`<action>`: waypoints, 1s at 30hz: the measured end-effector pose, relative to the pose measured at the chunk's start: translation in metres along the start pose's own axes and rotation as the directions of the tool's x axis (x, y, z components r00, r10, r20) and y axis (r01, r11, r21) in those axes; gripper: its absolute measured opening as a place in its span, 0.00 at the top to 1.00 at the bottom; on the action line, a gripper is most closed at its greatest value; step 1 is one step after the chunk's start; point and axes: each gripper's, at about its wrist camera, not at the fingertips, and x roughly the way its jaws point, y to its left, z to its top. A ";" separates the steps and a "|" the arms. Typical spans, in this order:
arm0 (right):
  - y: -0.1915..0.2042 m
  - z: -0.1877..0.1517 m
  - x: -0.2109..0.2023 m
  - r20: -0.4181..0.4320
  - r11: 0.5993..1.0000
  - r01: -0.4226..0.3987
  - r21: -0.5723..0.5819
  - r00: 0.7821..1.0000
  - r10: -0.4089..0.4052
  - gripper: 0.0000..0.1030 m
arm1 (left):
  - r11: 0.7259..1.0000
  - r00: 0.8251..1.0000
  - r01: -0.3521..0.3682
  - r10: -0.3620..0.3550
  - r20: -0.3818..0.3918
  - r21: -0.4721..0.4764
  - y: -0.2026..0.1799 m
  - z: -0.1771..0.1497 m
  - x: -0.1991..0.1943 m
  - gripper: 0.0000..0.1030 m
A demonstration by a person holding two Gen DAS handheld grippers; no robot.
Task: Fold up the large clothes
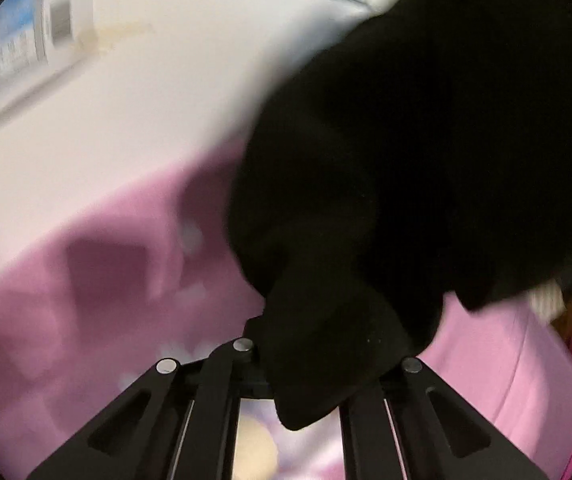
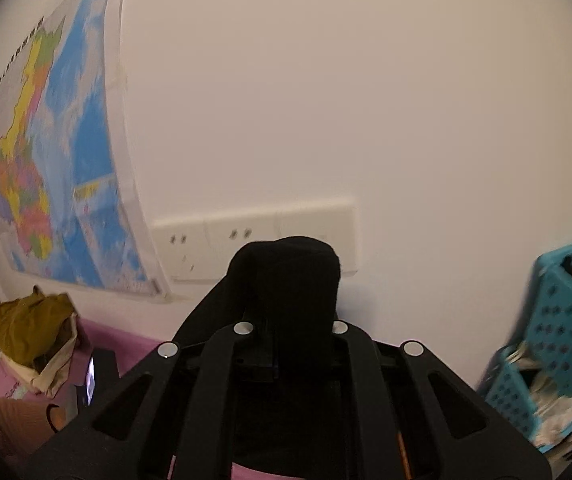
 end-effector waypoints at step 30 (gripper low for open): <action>0.140 0.091 -0.376 0.431 0.967 -0.139 -0.213 0.875 0.221 0.94 | 0.888 0.506 -0.430 0.387 0.771 -0.164 -0.090 -0.048 -0.557 0.96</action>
